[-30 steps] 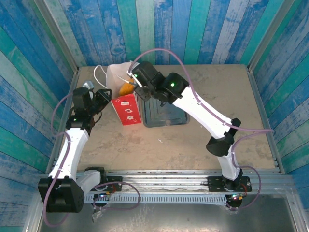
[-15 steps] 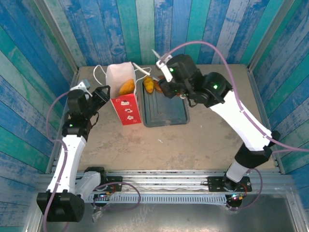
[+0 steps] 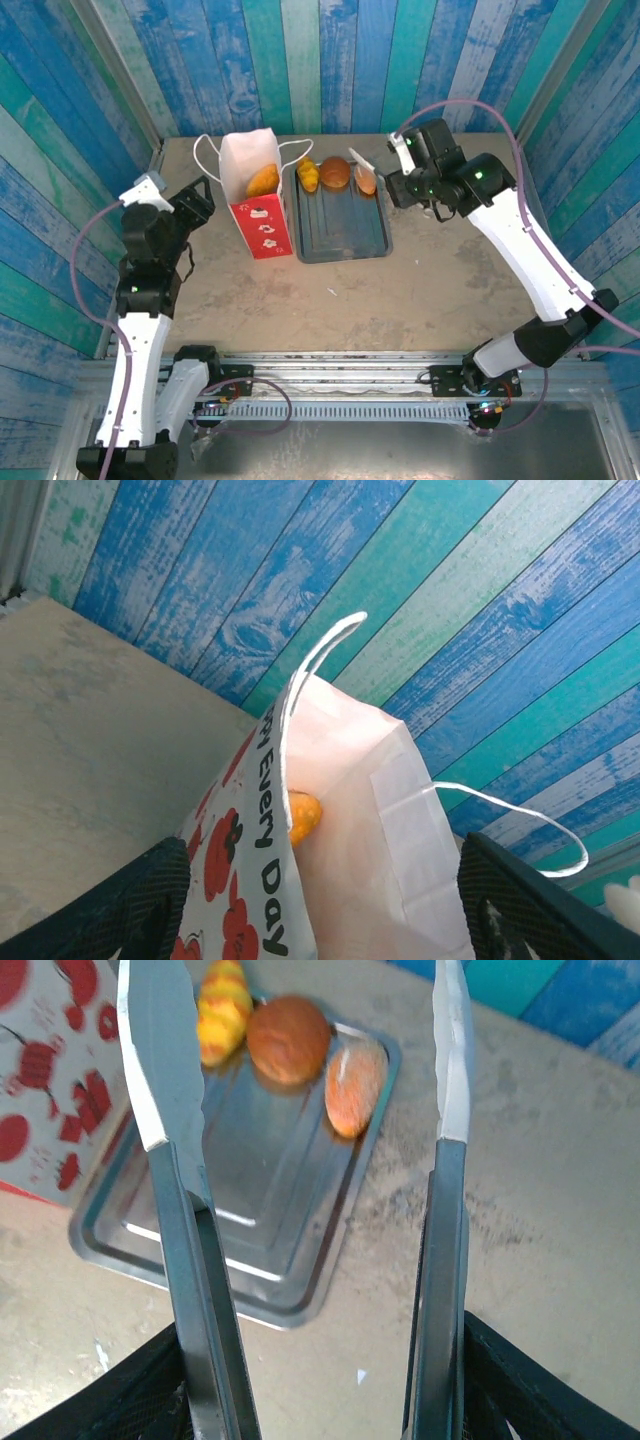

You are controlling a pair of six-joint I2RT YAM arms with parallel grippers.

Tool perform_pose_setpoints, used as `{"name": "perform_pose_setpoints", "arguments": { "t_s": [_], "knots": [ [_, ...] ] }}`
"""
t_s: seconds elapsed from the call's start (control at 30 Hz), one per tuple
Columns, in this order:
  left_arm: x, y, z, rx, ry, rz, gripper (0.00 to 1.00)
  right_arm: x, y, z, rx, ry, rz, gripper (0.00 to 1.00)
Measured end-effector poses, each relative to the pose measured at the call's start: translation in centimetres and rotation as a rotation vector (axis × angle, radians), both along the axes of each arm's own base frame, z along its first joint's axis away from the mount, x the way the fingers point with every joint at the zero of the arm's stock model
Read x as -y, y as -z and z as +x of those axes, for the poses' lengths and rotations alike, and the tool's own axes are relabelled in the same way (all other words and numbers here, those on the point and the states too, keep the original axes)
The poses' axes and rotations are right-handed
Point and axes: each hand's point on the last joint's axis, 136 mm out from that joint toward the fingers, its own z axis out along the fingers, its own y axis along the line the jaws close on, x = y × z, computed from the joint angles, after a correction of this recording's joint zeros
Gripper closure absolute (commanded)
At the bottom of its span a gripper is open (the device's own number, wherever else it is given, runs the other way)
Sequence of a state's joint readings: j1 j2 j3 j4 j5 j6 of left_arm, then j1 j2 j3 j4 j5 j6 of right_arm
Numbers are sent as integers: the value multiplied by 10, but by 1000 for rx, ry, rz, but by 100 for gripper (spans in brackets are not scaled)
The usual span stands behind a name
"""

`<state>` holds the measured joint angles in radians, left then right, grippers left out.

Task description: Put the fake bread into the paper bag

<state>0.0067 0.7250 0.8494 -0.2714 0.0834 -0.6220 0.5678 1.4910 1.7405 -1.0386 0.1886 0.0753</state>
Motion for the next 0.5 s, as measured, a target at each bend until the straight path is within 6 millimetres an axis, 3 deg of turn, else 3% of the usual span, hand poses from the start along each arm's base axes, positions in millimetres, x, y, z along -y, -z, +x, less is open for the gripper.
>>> {"name": "perform_pose_setpoints", "arguments": {
  "t_s": [0.23,0.37,0.5],
  "knots": [
    [-2,25,-4,-37,-8,9,1,3,59,23,-137,37,-79,37],
    [1,40,-7,-61,11,12,6,-1,98,41,-226,48,-125,38],
    [4,40,-10,-54,24,19,6,-5,126,66,-282,69,-151,38]
  ]
}}
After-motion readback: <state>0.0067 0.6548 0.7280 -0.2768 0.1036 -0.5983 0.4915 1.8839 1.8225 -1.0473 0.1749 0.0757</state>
